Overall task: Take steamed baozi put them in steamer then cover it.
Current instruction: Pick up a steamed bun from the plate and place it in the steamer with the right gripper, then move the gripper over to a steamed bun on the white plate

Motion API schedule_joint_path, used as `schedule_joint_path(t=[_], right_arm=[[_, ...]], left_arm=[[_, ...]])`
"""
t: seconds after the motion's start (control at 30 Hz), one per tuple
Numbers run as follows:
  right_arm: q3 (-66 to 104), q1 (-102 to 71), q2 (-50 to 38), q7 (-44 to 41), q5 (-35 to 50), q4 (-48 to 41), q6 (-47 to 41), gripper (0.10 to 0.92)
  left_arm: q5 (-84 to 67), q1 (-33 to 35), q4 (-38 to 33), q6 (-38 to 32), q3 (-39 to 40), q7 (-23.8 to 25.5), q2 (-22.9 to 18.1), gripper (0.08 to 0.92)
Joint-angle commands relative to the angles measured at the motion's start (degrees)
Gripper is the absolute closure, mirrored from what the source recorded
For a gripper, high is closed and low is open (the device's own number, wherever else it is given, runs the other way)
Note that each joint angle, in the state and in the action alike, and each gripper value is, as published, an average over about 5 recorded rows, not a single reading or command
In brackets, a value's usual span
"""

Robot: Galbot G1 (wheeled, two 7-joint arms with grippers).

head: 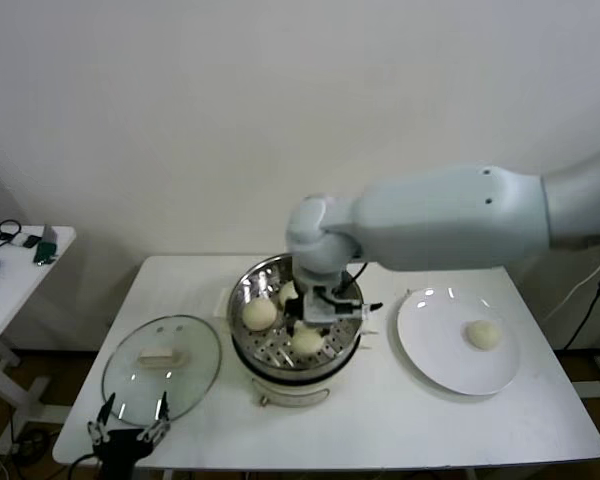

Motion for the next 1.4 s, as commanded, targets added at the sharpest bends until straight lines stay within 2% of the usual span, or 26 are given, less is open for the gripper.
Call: schedule_joint_path(t=[0.03, 0.23, 0.47, 0.63, 0.8, 0.87, 0.97, 1.13, 1.27, 1.4], right_arm=[[-0.14, -7.95, 3.99, 2.70, -7.79, -3.21, -0.87, 0.431], [0.58, -8.54, 4.77, 3.04, -7.83, -4.80, -0.66, 0.401], [3.09, -4.99, 1.44, 0.65, -3.27, -4.47, -0.04, 0.231], [1.74, 5.68, -7.53, -6.65, 9.26, -6.06, 0.18, 0.203], [-11.72, 18.95, -19.24, -10.90, 30.34, -11.41, -7.73, 0.202], [-16.52, 20.92, -23.53, -10.86, 33.64, -13.06, -9.96, 0.202], [-21.01, 20.29, -30.45, -9.86, 31.96, -14.86, -12.15, 0.203], [-20.09, 10.08, -40.80, -5.77, 21.87, -17.27, -16.98, 0.203], [-12.75, -1.40, -44.45, -3.31, 15.75, -20.56, -20.71, 0.203], [-3.34, -12.13, -44.51, -2.51, 11.75, -25.55, -21.54, 0.203]], left_arm=[[-0.06, -0.11, 0.20, -0.02, -0.02, -0.03, 0.06, 0.177], [-0.04, -0.36, 0.55, -0.06, 0.02, -0.08, -0.10, 0.177], [-0.01, -0.73, 0.72, 0.07, -0.06, -0.05, -0.07, 0.177], [0.07, -1.08, 0.87, 0.32, 0.08, 0.04, -0.02, 0.177], [-0.19, -1.74, 1.15, 0.47, 0.11, 0.05, 0.30, 0.177], [-0.41, -2.24, 1.37, 0.51, 0.15, 0.03, 0.37, 0.177], [-0.63, -2.92, 1.68, 0.68, 0.31, 0.13, 0.43, 0.177], [-0.63, -3.72, 2.06, 0.92, 0.70, 0.32, 0.46, 0.177], [-0.63, -3.47, 2.10, 0.77, 0.70, 0.33, 0.35, 0.177], [-0.55, -2.65, 2.13, 0.42, 0.55, 0.32, 0.33, 0.177]])
